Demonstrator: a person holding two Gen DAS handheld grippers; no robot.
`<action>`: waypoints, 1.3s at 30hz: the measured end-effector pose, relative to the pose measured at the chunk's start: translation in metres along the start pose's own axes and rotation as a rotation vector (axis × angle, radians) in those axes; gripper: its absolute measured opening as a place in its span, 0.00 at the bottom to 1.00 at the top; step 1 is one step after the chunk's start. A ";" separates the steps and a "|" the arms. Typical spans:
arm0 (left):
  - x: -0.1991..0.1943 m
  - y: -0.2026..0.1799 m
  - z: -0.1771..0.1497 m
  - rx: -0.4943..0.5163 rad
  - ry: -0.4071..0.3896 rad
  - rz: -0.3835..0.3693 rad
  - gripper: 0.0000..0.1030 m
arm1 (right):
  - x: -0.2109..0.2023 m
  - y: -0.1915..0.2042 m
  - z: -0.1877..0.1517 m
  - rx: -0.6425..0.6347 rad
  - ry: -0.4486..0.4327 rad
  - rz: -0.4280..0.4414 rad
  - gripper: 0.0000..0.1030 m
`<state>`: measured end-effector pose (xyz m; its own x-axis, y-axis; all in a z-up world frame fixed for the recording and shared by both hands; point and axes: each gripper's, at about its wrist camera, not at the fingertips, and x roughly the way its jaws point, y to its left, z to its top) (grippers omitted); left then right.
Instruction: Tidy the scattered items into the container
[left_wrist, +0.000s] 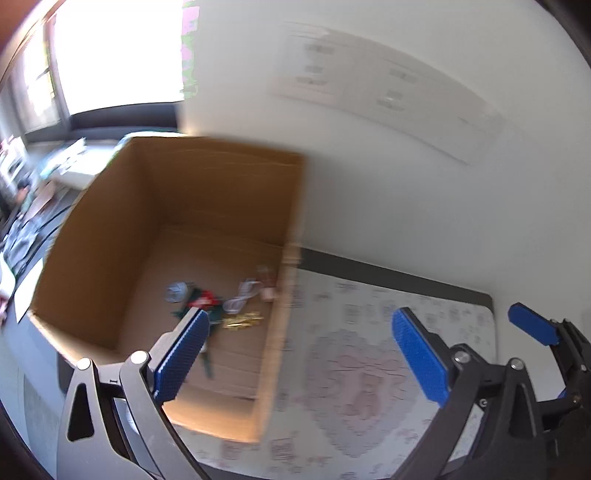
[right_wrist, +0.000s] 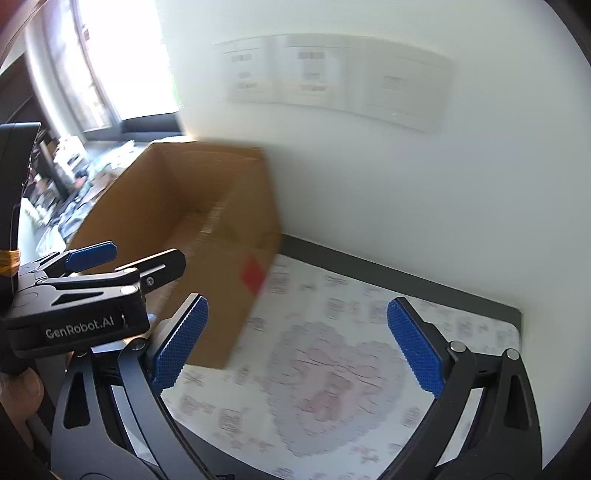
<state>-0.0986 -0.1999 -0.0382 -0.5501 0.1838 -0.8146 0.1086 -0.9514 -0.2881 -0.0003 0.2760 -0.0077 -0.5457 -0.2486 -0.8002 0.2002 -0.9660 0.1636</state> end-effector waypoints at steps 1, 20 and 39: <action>0.001 -0.013 0.000 0.017 0.002 -0.015 0.96 | -0.004 -0.010 -0.003 0.012 -0.002 -0.011 0.96; -0.029 -0.142 -0.040 0.228 0.036 -0.096 0.96 | -0.097 -0.150 -0.077 0.270 -0.024 -0.200 1.00; -0.076 -0.111 -0.083 0.206 0.087 0.000 0.96 | -0.128 -0.136 -0.115 0.343 0.051 -0.215 1.00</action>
<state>0.0000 -0.0874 0.0135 -0.4758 0.1961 -0.8574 -0.0680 -0.9801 -0.1864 0.1358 0.4475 0.0061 -0.5026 -0.0428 -0.8635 -0.2017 -0.9654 0.1652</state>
